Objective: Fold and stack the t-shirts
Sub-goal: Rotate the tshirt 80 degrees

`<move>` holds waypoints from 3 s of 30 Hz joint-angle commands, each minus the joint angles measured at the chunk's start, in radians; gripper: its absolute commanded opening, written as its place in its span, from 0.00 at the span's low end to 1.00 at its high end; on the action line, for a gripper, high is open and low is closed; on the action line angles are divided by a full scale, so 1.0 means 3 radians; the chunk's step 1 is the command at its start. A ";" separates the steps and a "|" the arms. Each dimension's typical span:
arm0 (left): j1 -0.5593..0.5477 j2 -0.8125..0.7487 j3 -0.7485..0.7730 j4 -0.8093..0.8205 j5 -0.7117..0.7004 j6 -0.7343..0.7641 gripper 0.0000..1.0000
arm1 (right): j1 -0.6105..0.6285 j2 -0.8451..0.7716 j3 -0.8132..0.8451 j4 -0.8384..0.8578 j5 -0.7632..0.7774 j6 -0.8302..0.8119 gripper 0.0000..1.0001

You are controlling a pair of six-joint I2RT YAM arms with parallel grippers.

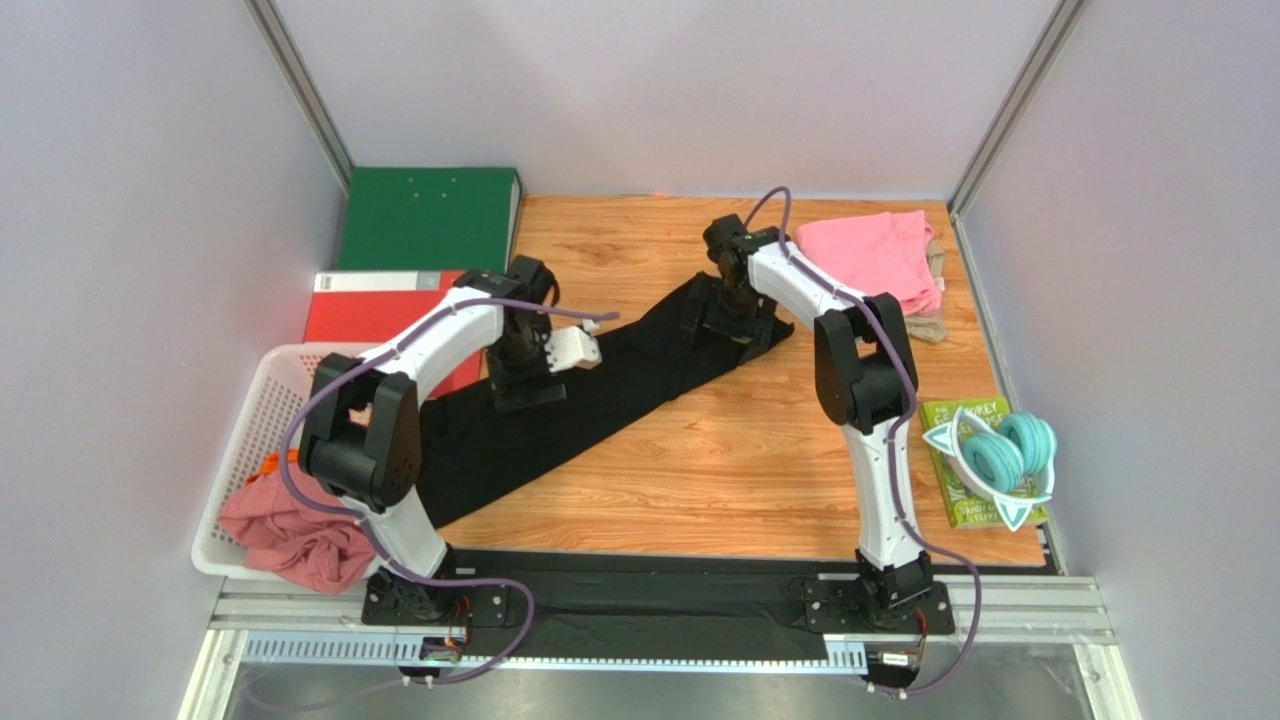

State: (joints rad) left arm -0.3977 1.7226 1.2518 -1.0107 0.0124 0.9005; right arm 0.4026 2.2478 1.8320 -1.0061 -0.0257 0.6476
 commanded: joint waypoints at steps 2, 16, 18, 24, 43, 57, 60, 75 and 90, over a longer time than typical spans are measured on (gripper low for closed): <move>0.0441 -0.0209 0.0266 -0.0174 0.0066 0.0107 0.98 | -0.0355 0.0463 0.0764 -0.0199 -0.0006 -0.0154 1.00; 0.0278 -0.0199 -0.0353 -0.0026 -0.0031 0.0056 0.98 | -0.0708 0.1175 0.2361 -0.0368 -0.0400 -0.0113 1.00; 0.0196 -0.0153 -0.0363 -0.0006 -0.0133 0.0036 0.98 | -0.0688 0.1017 0.2107 -0.0308 -0.0364 -0.0200 1.00; 0.0124 0.0143 -0.0297 0.0081 -0.0184 -0.0036 0.98 | -0.0657 0.0106 0.1410 0.0005 -0.0272 -0.0282 1.00; -0.0469 0.0317 -0.0609 0.0153 -0.0482 -0.0210 0.98 | -0.0289 0.0575 0.1512 -0.0011 -0.1535 -0.0098 1.00; -0.0985 0.0322 -0.0297 -0.0302 0.0122 -0.0317 0.98 | -0.0478 0.1067 0.1783 -0.0128 -0.1377 -0.0011 1.00; -0.1113 0.0363 -0.0195 -0.0384 0.0260 -0.0343 0.98 | -0.0560 0.1164 0.1849 -0.0179 -0.1361 -0.0001 1.00; -0.1507 0.0726 0.0245 -0.0686 0.0797 -0.0363 0.98 | -0.0882 0.1512 0.2233 -0.0006 -0.1897 0.0204 1.00; -0.1712 0.0538 0.1247 -0.0625 0.1702 -0.0833 0.97 | -0.0938 0.1333 0.2345 0.0618 -0.2164 0.0225 1.00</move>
State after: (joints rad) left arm -0.9085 1.9583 1.5471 -1.2160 0.4129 0.7151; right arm 0.1211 2.7083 2.5126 -0.8890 -0.7441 0.7601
